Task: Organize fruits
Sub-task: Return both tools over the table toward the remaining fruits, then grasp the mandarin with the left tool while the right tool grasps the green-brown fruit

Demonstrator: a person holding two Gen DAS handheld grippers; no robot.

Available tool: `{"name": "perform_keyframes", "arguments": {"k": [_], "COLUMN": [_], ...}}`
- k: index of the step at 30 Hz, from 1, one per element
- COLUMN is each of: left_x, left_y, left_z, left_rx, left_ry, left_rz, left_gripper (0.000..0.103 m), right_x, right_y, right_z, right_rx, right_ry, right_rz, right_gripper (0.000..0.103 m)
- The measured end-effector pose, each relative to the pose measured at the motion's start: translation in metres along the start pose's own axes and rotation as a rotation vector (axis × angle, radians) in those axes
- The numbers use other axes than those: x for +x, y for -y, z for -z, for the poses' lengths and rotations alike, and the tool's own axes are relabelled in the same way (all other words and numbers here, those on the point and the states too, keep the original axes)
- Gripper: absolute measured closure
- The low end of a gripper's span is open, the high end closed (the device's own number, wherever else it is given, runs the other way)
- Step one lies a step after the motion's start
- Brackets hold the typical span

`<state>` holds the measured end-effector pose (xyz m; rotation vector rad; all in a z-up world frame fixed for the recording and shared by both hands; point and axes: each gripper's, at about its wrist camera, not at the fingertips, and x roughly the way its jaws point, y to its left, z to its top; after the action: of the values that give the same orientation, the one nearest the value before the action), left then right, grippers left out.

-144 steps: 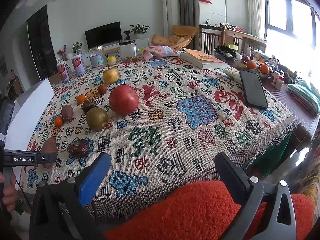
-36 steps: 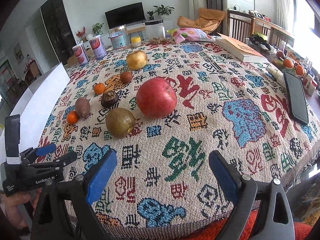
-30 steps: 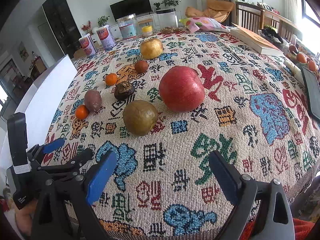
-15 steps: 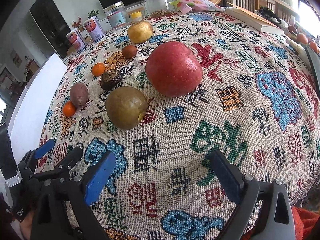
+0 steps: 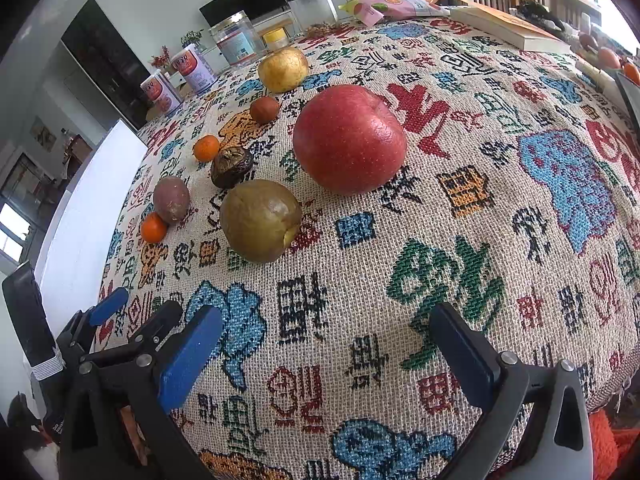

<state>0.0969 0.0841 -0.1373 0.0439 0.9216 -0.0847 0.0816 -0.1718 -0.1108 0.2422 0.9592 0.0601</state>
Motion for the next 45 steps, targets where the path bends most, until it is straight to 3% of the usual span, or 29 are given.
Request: {"name": "perform_keyframes", "arguments": {"k": [21,27,31,34,36,38,41,45], "left_x": [0.000,-0.003,-0.005,0.003,0.009,0.018,0.025,0.028], "left_y": [0.001,-0.008,-0.023,-0.035,-0.041,-0.041,-0.035,-0.029], "left_z": [0.001,-0.003,-0.011,-0.025,-0.034,-0.040,-0.050,-0.055], "left_rx": [0.000,0.013,-0.045,-0.119,-0.146,-0.129,-0.057,-0.030], "left_ry": [0.001,-0.021,-0.030,-0.032,-0.011,-0.016,-0.005,0.020], "left_rz": [0.001,0.079,0.130,0.117,0.104,0.079,0.033,0.031], "left_gripper": [0.001,0.001,0.002,0.003,0.005,0.022,0.028,0.030], "right_x": [-0.004,-0.005,-0.005,-0.006,-0.006,-0.006,-0.006,-0.006], "right_y": [0.001,0.003,0.003,0.004,0.004,0.004,0.004,0.004], "right_z": [0.001,0.002,0.002,0.002,0.002,0.002,0.002,0.002], "right_rx": [0.006,0.015,0.018,0.022,0.020,0.020,0.022,0.022], "right_ry": [-0.005,0.001,0.005,0.007,0.006,0.007,0.007,0.008], "right_rz": [-0.017,-0.027,-0.028,-0.030,-0.029,-0.029,-0.031,-0.030], "right_gripper": [0.000,0.000,0.000,0.000,0.000,0.000,0.000,0.000]}}
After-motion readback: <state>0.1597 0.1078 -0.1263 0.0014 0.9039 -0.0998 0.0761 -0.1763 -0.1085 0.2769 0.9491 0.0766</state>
